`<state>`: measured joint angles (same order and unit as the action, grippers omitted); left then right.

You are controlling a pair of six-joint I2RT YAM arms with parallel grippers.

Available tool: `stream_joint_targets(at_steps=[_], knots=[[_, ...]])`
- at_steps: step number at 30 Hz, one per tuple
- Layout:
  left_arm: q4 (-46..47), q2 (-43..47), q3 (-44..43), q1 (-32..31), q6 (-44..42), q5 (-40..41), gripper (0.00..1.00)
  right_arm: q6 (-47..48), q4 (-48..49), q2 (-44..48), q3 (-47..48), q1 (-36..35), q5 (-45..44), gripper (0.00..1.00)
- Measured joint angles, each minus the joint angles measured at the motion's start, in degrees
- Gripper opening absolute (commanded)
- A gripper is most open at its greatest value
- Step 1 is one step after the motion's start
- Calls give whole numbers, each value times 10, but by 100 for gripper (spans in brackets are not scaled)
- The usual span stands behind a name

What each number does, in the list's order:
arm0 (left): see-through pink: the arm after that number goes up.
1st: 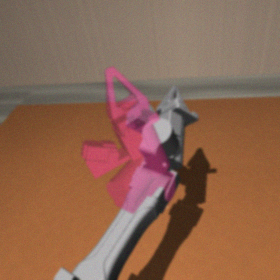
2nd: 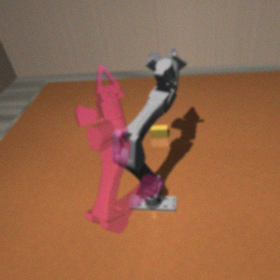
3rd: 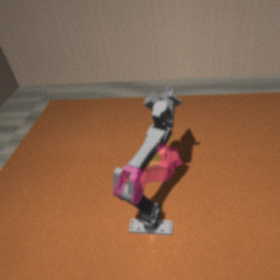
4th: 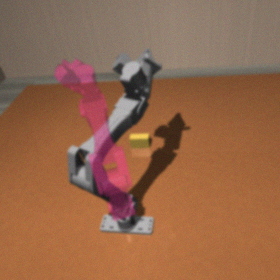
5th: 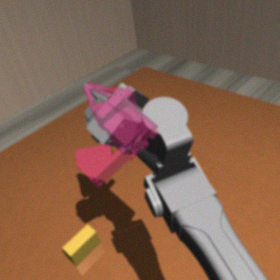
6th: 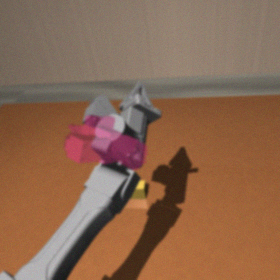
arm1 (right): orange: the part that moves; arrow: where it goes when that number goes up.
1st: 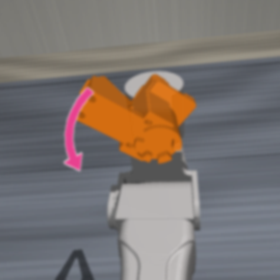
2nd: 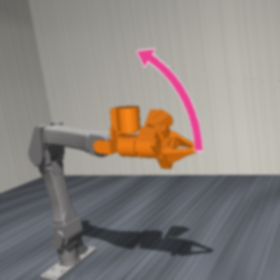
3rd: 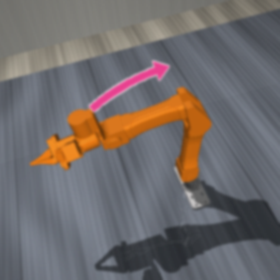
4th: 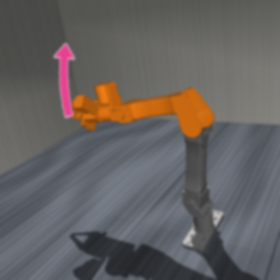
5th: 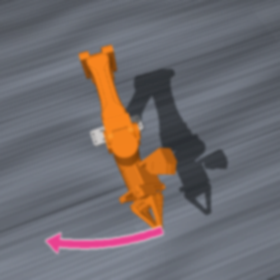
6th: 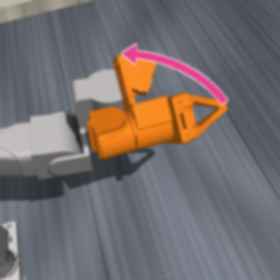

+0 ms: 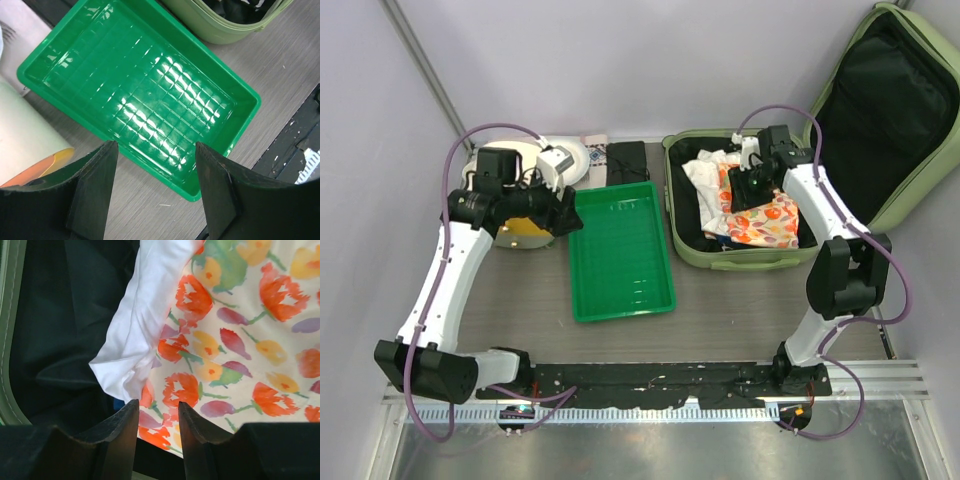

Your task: Open, take out, and arrange the luggage

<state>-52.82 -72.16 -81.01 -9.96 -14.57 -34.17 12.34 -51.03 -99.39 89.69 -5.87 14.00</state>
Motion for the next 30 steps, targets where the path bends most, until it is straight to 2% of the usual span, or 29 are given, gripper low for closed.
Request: stream_joint_targets(at_steps=[13,18,22,23,24,26,27,30], knots=[[20,-9,14,-13,29,1,67,-29,42,-51,-25,-39,-68,45],[21,-7,22,-13,35,4,67,-35,49,-84,-11,-46,-102,49],[22,-5,26,-13,35,7,68,-35,49,-98,3,-46,-110,49],[22,-4,28,-13,35,8,68,-35,49,-99,5,-46,-110,46],[23,-4,30,-13,35,8,68,-35,48,-101,8,-46,-110,37],[23,-3,33,-13,35,10,68,-33,47,-103,11,-46,-109,27],[23,-3,34,-13,35,10,68,-34,47,-103,11,-46,-109,14],[23,-3,35,-13,35,12,68,-32,46,-103,11,-43,-109,1]])
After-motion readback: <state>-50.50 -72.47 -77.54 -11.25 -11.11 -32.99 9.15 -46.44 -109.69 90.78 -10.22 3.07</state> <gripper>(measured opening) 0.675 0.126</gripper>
